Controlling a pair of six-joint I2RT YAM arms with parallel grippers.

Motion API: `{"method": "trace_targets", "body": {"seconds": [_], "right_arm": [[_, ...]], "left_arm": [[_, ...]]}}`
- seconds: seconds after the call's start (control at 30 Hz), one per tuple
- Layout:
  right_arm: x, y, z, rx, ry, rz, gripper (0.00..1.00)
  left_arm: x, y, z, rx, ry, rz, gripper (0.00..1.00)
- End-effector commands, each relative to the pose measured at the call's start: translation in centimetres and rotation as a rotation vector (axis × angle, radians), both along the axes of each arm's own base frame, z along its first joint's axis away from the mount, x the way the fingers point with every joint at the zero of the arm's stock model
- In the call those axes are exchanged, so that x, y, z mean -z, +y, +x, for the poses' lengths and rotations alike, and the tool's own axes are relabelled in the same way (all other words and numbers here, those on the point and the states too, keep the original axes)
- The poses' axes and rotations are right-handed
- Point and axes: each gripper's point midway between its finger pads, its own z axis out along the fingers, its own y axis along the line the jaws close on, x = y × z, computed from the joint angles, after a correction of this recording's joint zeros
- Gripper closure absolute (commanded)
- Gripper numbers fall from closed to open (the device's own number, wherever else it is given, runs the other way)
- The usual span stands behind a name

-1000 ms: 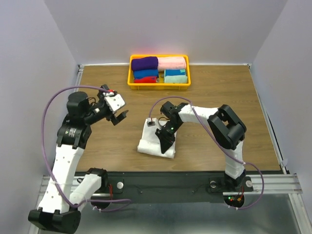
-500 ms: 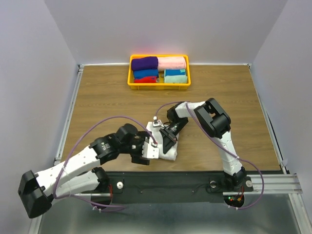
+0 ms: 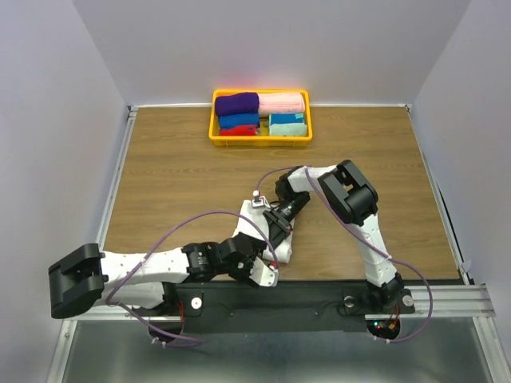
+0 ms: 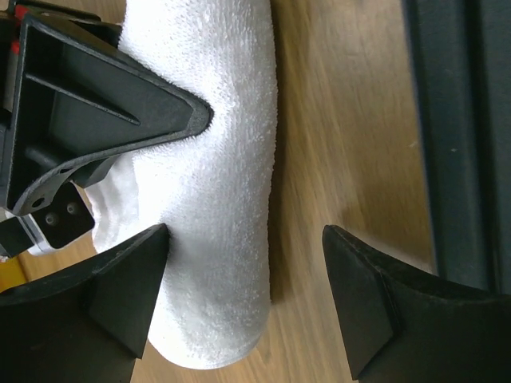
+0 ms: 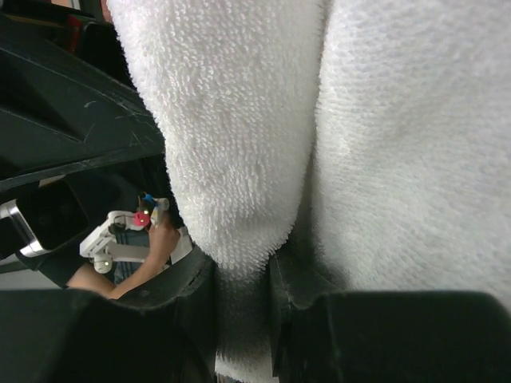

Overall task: Roll the towels
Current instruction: Roll the towel

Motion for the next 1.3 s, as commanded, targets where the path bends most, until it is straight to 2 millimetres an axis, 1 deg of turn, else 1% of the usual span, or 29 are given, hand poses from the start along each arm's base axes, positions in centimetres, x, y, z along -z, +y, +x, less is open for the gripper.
{"method": "trace_targets", "body": {"seconds": [0.0, 0.07, 0.17, 0.27, 0.3, 0.37, 0.4, 0.43, 0.47, 0.5, 0.53, 0.57, 0.6, 0.63, 0.7, 0.77, 0.8, 0.83, 0.87, 0.9, 0.93, 0.97, 1.03, 1.07, 1.1, 1.13, 1.17, 1.23, 1.27], "right_arm": [[2.1, -1.2, 0.0, -0.052, -0.057, -0.027, 0.99], [2.2, -1.2, 0.0, -0.056, -0.061, -0.028, 0.98], [2.3, -1.4, -0.2, -0.06, -0.059, -0.031, 0.98], [2.2, -1.4, 0.1, -0.066, -0.079, -0.027, 0.98], [2.2, -1.5, 0.2, -0.067, -0.086, -0.029, 0.97], [2.2, -1.4, 0.7, -0.07, -0.102, -0.042, 0.97], [2.1, -1.3, 0.8, -0.069, -0.107, -0.039, 0.96], [2.2, -1.4, 0.9, -0.073, -0.112, -0.045, 0.94], [2.3, -1.4, 1.1, -0.071, -0.118, -0.049, 0.92], [2.3, -1.4, 1.3, -0.074, -0.128, -0.055, 0.84], [2.1, -1.4, 1.7, -0.07, -0.137, -0.056, 0.79], [1.9, -1.4, 2.5, -0.053, -0.152, -0.059, 0.68], [1.7, -1.4, 3.1, -0.049, -0.174, -0.057, 0.68], [1.6, -1.6, 3.8, -0.04, -0.191, -0.068, 0.58], [0.6, -1.9, 6.1, 0.003, -0.243, -0.065, 0.44], [-0.7, -2.2, 9.3, 0.054, -0.316, -0.072, 0.39], [-1.4, -2.3, 10.4, 0.07, -0.353, -0.07, 0.3], [-2.4, -2.6, 12.4, 0.097, -0.412, -0.079, 0.23], [-3.0, -2.7, 13.3, 0.107, -0.447, -0.083, 0.21], [-3.6, -2.9, 14.3, 0.12, -0.48, -0.088, 0.12], [-4.7, -3.1, 15.3, 0.138, -0.522, -0.093, 0.08], [-6.0, -3.3, 16.9, 0.171, -0.571, -0.081, 0.0], [-8.5, -3.8, 18.7, 0.223, -0.633, -0.066, 0.0], [-10.2, -4.6, 20.3, 0.268, -0.675, -0.054, 0.0], [-11.2, -5.2, 21.0, 0.294, -0.697, -0.05, 0.0], [-12.2, -5.7, 21.5, 0.32, -0.713, -0.045, 0.0], [-13.9, -6.8, 22.2, 0.357, -0.752, -0.037, 0.0], [-15.5, -8.0, 22.5, 0.388, -0.794, -0.035, 0.0], [-16.0, -8.6, 22.5, 0.397, -0.813, -0.041, 0.0]], "left_arm": [[-0.5, -0.2, 2.7, -0.108, -0.151, -0.058, 0.12], [0.7, 0.3, 2.6, -0.091, -0.16, -0.021, 0.12], [1.4, 0.1, 2.5, -0.083, -0.161, -0.012, 0.15], [2.3, 0.0, 2.0, -0.056, -0.131, 0.019, 0.33], [2.3, -0.2, 2.0, -0.056, -0.12, 0.024, 0.44], [2.8, -0.3, 1.8, -0.063, -0.091, 0.043, 0.58], [2.8, -0.5, 1.7, -0.058, -0.086, 0.043, 0.58], [3.1, -0.3, 1.5, -0.055, -0.07, 0.057, 0.64], [3.3, -0.4, 1.2, -0.048, -0.051, 0.066, 0.68], [3.3, -0.5, 0.7, -0.035, -0.021, 0.073, 0.75], [3.3, -0.6, 0.3, -0.026, 0.002, 0.076, 0.78], [3.1, -0.7, -0.4, -0.008, 0.045, 0.084, 0.82], [2.8, -1.2, -0.6, -0.002, 0.058, 0.068, 0.82], [3.1, -0.7, -0.9, -0.004, 0.08, 0.099, 0.86], [3.2, -0.6, -1.9, 0.01, 0.138, 0.116, 0.9], [3.2, -0.6, -2.0, -0.004, 0.155, 0.118, 0.92], [3.2, -0.6, -2.2, -0.001, 0.172, 0.117, 0.92], [3.5, -0.3, -2.6, 0.0, 0.192, 0.136, 0.93], [3.3, -0.5, -2.8, -0.003, 0.208, 0.132, 0.94], [3.0, -1.0, -3.1, 0.004, 0.234, 0.119, 0.94], [3.0, -0.9, -3.4, -0.006, 0.261, 0.128, 0.94], [2.7, -1.2, -3.8, -0.003, 0.3, 0.13, 0.94], [2.4, -1.3, -3.6, -0.038, 0.36, 0.128, 0.94], [2.0, -1.9, -3.3, -0.047, 0.382, 0.123, 0.94], [2.1, -1.6, -3.7, -0.044, 0.437, 0.14, 0.94], [1.9, -1.4, -2.8, -0.078, 0.468, 0.137, 0.94], [2.2, -1.3, -2.7, -0.09, 0.504, 0.154, 0.94], [1.4, -1.6, -2.3, -0.092, 0.576, 0.152, 0.93], [1.2, -1.5, -1.5, -0.119, 0.601, 0.145, 0.93]]}}
